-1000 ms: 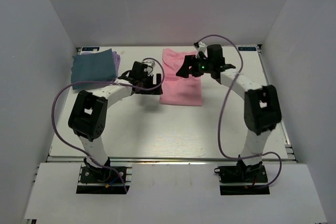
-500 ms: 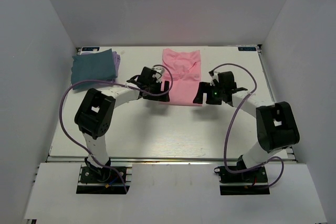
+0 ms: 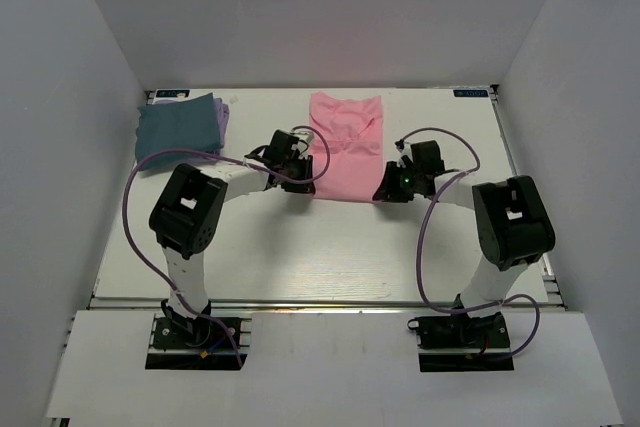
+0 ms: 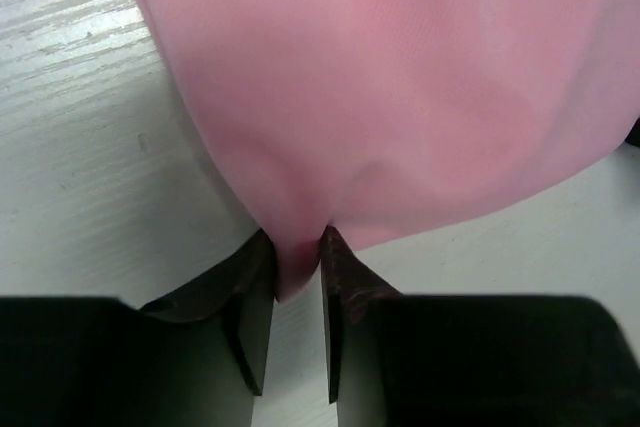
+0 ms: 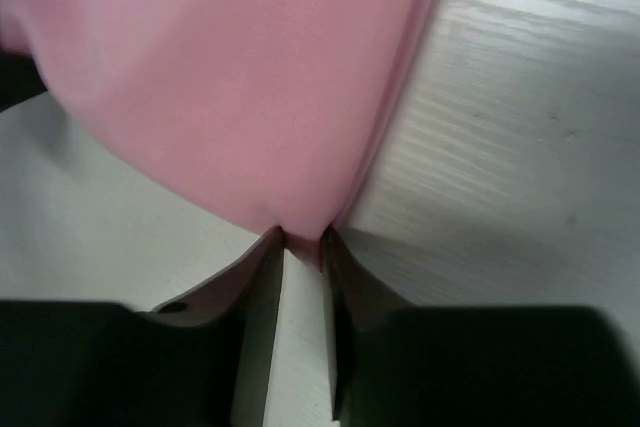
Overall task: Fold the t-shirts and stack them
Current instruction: Grab one side of the 2/3 rectangular tshirt with both arms
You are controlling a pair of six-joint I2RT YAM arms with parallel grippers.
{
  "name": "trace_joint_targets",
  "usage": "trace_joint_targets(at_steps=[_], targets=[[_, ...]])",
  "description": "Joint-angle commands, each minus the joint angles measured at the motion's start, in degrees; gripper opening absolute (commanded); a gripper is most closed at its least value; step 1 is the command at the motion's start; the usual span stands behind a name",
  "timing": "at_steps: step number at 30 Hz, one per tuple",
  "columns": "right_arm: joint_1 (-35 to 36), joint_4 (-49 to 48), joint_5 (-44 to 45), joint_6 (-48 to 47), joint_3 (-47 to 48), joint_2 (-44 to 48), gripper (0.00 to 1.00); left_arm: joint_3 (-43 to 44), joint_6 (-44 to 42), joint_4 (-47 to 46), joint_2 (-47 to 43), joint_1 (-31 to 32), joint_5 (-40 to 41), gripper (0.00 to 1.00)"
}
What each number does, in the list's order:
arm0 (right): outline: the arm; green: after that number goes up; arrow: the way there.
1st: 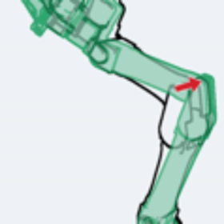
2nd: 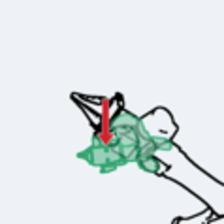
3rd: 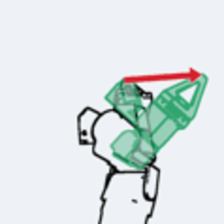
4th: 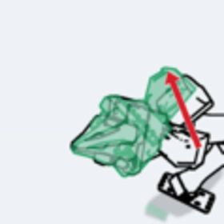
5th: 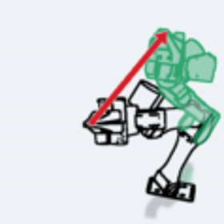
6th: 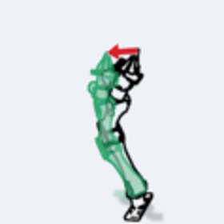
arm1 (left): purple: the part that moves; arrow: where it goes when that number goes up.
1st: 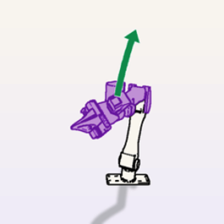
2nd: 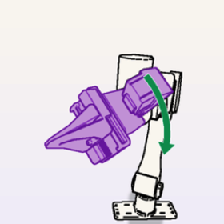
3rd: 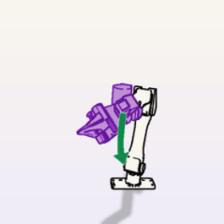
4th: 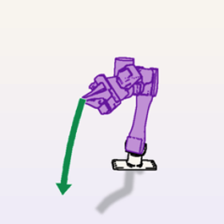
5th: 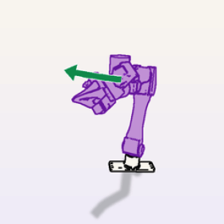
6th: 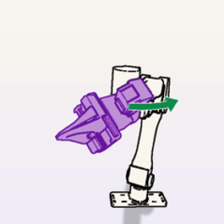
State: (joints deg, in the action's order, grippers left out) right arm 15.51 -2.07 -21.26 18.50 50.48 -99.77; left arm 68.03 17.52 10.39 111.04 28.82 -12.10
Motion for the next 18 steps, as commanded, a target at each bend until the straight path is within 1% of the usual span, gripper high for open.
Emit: trace_joint_targets(at_steps=[1,2,3,4,5,7,8,9,10,11,12,13,14,15,16,17,18], targets=[[-0.3,-1.62,-2.91,1.45,-1.17,-1.49,0.26,-1.14,0.24,0.24,0.58,-0.08,-1.61,0.33],[-0.48,-2.15,-3.7,1.8,-1.26,-1.4,0.13,-1.14,0.76,0.24,-0.03,-0.08,-2.14,0.18],[-0.39,-2.5,-5.1,1.97,-1.69,0.0,0.08,-1.67,0.76,0.24,-0.65,-0.08,-2.14,0.11],[-0.3,-2.77,-5.29,2.59,-2.48,0.53,0.01,-2.63,1.46,0.24,-1.44,0.44,-2.92,0.0],[-0.3,-3.2,-5.55,2.5,-2.93,1.32,0.0,-3.34,1.47,-0.98,-2.4,0.45,-3.54,0.0],[-0.13,-3.04,-6.78,2.51,-4.77,5.71,0.0,-6.23,1.47,-2.13,-6.26,1.06,-4.86,0.0],[0.05,-2.6,-6.61,2.85,-7.21,7.12,0.0,-7.46,1.99,-2.83,-7.84,1.67,-4.87,0.0],[0.05,-2.16,-6.78,2.94,-8.19,11.57,0.0,-9.74,2.52,-3.44,-9.34,1.68,-4.87,0.0],[0.14,-1.11,-6.52,2.77,-9.25,13.18,0.0,-10.98,2.52,-3.45,-12.49,2.2,-5.39,0.0],[0.22,-0.4,-6.43,2.85,-12.39,14.76,0.0,-12.21,3.04,-3.45,-14.08,2.9,-5.39,0.0],[0.22,1.95,-5.99,2.59,-13.47,20.0,0.0,-14.13,3.05,-2.58,-15.67,2.91,-5.91,0.0],[0.22,4.24,-5.64,2.5,-14.35,21.88,0.0,-15.28,3.66,-2.05,-17.42,3.61,-6.53,0.0],[0.22,5.83,-5.55,2.16,-17.23,25.55,0.0,-17.47,3.66,-2.04,-21.18,4.14,-6.53,0.0],[0.22,9.93,-5.29,1.8,-17.95,27.24,0.0,-18.45,4.19,-0.3,-23.05,4.92,-8.28,0.0],[0.4,11.19,-5.37,2.06,-19.96,33.26,0.0,-20.55,4.19,-0.29,-24.98,4.93,-9.08,0.0],[0.4,12.34,-5.64,2.33,-20.42,35.23,0.0,-21.44,4.19,0.58,-28.91,5.71,-9.78,0.0],[0.49,14.87,-6.77,2.5,-20.86,36.99,0.0,-22.4,4.71,1.2,-30.96,6.51,-11.27,0.0]])
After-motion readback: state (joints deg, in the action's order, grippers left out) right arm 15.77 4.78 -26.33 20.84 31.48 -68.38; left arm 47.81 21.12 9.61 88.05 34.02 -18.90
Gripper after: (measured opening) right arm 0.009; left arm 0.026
